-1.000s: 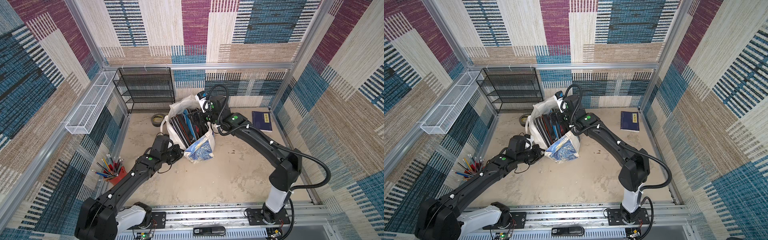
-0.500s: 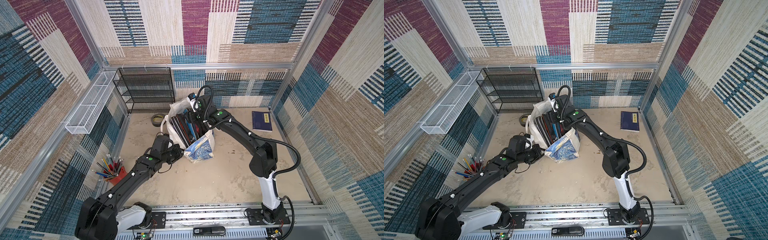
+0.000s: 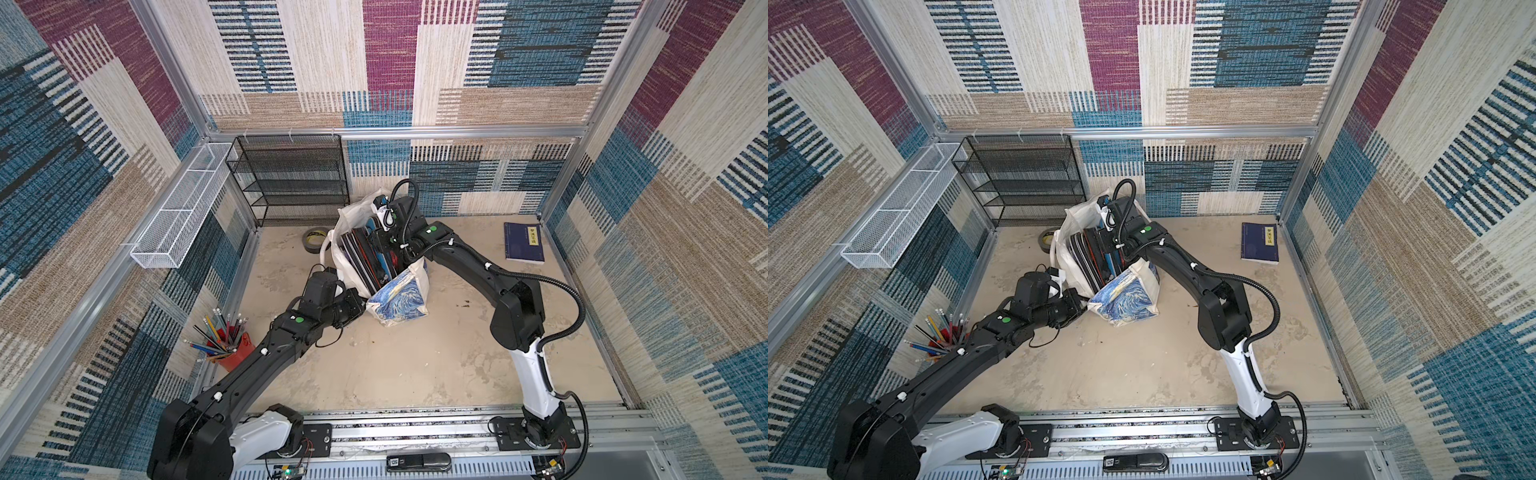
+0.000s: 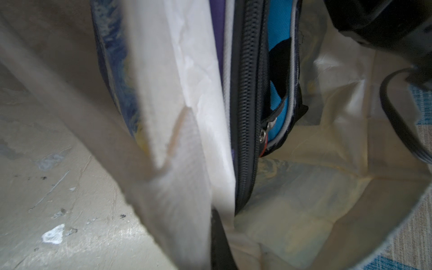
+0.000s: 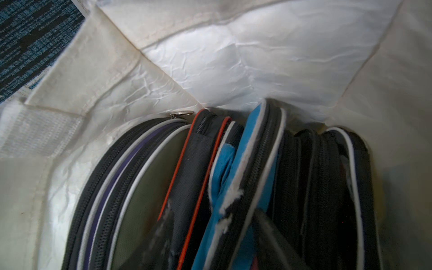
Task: Remove the ping pong set from the canvas bag
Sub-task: Pick up the ping pong set from the canvas bag.
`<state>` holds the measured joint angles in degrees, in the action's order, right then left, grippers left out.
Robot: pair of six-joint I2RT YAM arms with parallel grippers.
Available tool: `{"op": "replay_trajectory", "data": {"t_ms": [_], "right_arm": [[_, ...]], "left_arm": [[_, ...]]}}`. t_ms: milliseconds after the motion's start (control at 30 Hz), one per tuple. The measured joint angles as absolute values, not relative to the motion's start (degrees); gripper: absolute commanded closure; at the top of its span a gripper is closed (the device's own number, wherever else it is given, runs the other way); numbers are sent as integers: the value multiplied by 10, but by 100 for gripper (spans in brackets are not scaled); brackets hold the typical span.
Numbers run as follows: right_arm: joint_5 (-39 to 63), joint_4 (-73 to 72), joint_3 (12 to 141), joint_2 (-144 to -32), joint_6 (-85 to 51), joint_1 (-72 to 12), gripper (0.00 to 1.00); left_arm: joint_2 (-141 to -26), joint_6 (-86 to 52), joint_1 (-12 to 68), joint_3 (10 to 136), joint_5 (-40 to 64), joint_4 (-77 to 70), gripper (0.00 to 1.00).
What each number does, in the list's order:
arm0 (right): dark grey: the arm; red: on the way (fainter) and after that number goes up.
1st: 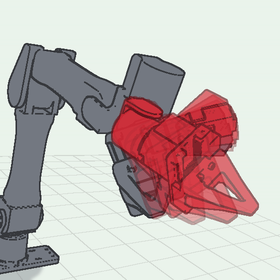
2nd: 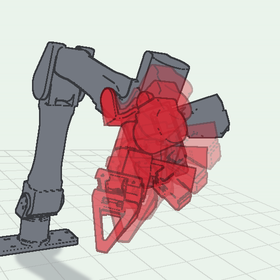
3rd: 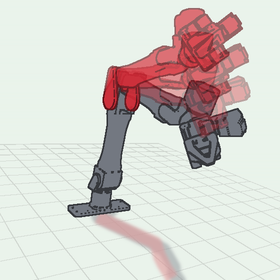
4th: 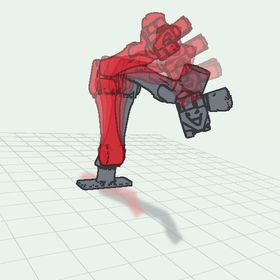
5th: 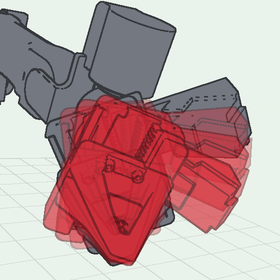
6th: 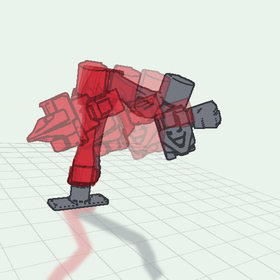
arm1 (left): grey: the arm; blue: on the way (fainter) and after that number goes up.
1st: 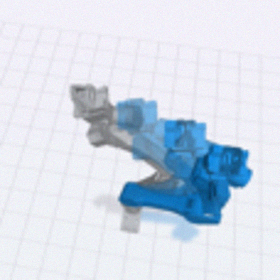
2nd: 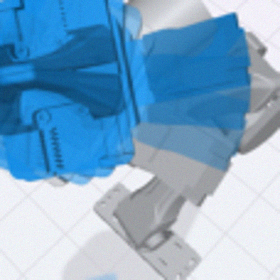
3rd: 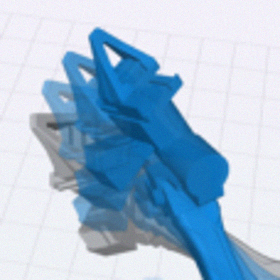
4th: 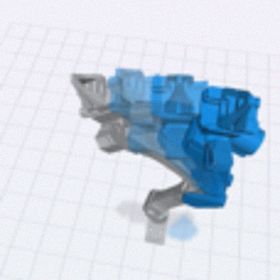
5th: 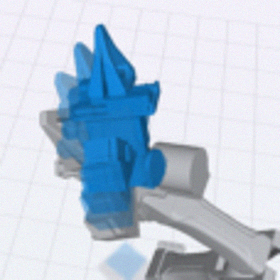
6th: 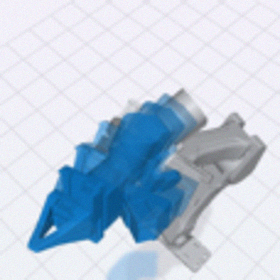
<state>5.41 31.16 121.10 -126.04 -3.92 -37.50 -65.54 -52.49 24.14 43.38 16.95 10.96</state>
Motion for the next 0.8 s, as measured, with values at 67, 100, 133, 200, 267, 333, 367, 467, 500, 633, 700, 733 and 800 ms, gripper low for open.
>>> {"op": "replay_trajectory", "data": {"t_ms": [67,100,133,200,267,333,367,467,500,633,700,733,800], "right_arm": [[54,312,1211,-1267,-41,-375,45],[54,312,1211,-1270,-43,-375,46],[52,312,1211,-1273,-43,-375,48],[44,312,1215,-1280,-44,-375,62],[38,312,1219,-1286,-45,-375,87],[34,313,1223,-1290,-55,-375,100],[34,314,1226,-1291,-59,-375,100],[30,318,1230,-1291,-60,-376,100],[29,321,1232,-1291,-60,-377,100],[19,345,1247,-1289,-59,-382,100],[15,359,1257,-1286,-57,-386,100],[13,366,1263,-1283,-57,-388,100],[8,381,1279,-1279,-55,-394,100]], "left_arm": [[-655,-525,241,434,170,110,100],[-655,-525,241,434,170,110,100],[-655,-525,241,434,170,110,100],[-655,-525,241,434,169,109,100],[-655,-525,241,433,169,109,100],[-655,-525,241,432,169,108,100],[-655,-525,241,432,169,108,100],[-655,-524,241,431,168,107,100],[-654,-524,241,431,168,107,100],[-651,-523,239,431,165,109,100],[-646,-523,237,433,164,112,100],[-644,-522,236,435,162,113,100],[-642,-522,231,443,158,114,100]]}}
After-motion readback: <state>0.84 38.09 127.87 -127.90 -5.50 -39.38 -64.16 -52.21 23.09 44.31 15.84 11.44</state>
